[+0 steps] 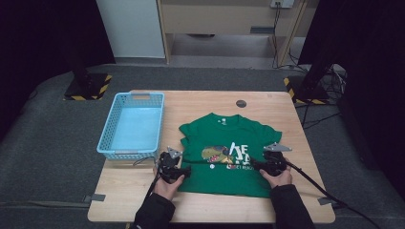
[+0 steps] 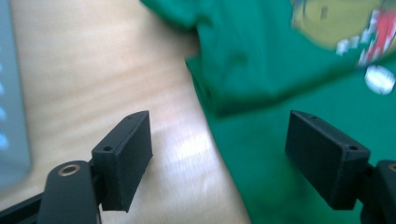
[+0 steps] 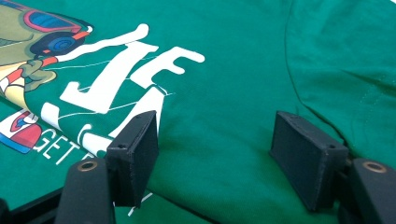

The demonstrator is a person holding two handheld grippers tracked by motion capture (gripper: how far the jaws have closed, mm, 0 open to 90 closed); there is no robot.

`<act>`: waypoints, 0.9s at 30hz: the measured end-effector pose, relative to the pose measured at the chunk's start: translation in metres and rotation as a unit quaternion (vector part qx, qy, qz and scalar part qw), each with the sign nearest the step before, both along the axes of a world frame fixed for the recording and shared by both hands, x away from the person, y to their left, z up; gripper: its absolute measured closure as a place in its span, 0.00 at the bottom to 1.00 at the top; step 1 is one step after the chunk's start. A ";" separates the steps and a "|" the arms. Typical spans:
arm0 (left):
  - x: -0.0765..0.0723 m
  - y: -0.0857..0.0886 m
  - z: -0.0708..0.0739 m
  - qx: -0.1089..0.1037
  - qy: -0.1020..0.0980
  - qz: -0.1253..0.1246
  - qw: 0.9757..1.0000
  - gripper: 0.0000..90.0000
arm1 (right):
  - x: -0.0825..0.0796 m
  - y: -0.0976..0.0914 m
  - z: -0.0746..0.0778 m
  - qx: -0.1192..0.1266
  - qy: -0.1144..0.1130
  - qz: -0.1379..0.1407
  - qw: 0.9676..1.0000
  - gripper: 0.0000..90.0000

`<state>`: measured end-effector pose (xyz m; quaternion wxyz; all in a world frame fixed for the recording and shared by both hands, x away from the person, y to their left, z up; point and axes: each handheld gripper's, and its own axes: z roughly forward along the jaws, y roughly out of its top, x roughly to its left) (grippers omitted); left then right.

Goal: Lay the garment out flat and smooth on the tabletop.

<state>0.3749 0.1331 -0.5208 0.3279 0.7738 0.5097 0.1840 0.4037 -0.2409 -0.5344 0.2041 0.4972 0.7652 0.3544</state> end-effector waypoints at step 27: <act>0.094 -0.003 0.011 0.023 0.000 0.036 0.999 0.64 | -0.002 0.000 -0.001 0.001 -0.002 -0.002 1.000 0.35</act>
